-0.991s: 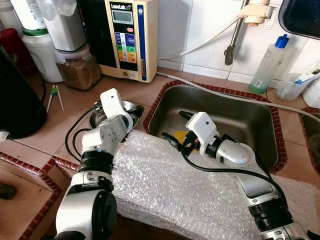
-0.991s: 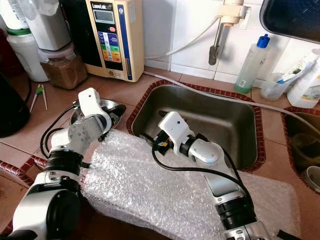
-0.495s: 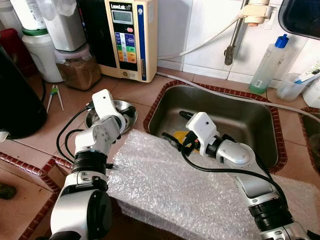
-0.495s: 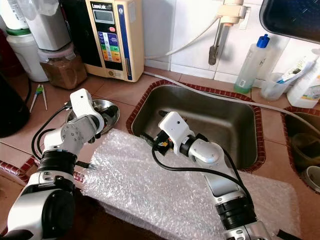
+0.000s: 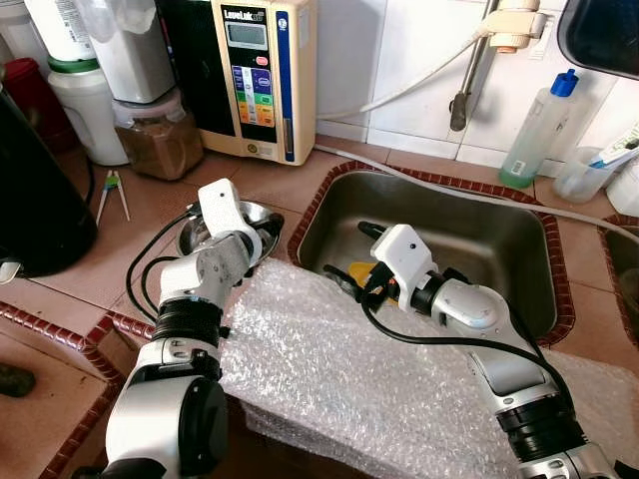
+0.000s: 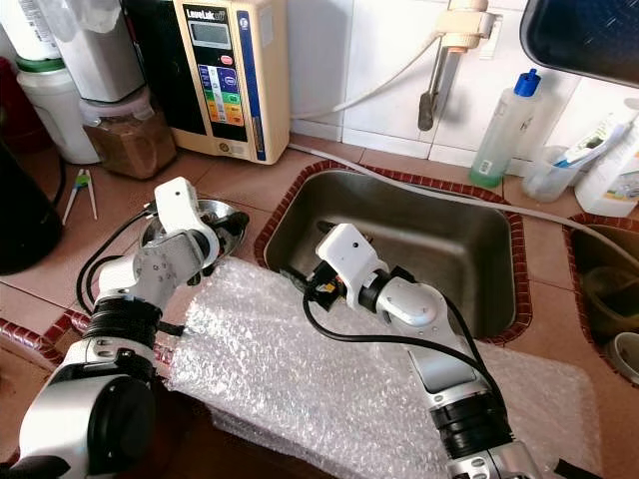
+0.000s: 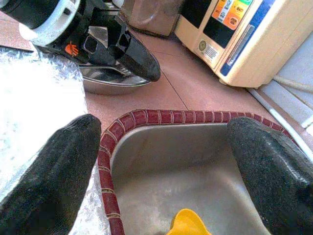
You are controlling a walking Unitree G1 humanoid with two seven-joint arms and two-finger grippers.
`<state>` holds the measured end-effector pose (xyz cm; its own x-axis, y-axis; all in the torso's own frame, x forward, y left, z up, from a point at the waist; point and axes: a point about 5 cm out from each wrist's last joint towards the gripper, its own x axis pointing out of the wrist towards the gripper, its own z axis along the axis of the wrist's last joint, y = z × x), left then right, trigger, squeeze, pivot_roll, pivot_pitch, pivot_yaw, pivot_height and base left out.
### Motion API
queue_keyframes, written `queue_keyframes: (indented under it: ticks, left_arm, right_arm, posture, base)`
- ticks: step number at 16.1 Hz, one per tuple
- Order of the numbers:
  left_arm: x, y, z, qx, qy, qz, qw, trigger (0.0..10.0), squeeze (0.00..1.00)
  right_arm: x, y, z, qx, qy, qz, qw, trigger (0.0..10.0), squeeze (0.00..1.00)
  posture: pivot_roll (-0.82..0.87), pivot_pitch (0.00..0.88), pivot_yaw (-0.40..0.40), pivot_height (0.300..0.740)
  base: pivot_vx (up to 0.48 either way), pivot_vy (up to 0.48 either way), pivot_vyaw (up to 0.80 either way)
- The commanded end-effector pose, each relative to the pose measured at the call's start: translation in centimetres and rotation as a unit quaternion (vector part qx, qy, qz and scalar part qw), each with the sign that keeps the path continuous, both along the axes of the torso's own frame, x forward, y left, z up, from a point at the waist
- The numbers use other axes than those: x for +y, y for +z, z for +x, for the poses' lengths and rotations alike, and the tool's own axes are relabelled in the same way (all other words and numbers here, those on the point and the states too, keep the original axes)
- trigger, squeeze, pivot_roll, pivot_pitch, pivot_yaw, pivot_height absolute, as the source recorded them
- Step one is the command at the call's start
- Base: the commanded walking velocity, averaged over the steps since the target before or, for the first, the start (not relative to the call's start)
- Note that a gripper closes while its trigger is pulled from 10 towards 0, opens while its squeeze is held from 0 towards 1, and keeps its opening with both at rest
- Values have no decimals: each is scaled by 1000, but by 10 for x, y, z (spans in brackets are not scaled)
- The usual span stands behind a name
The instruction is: Kitchen organization
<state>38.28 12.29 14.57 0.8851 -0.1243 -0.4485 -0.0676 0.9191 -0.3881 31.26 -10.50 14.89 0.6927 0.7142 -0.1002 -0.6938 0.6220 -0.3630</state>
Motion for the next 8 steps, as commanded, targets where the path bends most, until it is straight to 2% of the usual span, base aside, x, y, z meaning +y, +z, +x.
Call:
queue_keyframes:
  ticks: [1,2,4,8]
  left_arm:
    - [-9,-9,-3,18,-20,-6,1000,10000,0]
    - [-8,-8,-2,13,-19,0,1000,10000,0]
    - [10,-2,1,-13,35,44,998,10000,0]
    - [22,2,-1,-16,75,58,995,10000,0]
  right_arm:
    - [1,1,0,-4,1,-3,1000,10000,0]
    - [1,1,0,-5,1,-2,1000,10000,0]
    - [0,1,0,-6,-2,-2,1000,10000,0]
    - [0,1,0,-7,-3,-1,1000,10000,0]
  posture:
    - [-59,0,43,740]
    - [-59,0,43,740]
    - [-59,0,42,740]
    - [-57,0,41,740]
  base:
    - [0,0,0]
    - [0,0,0]
    - [0,0,0]
    - [0,0,0]
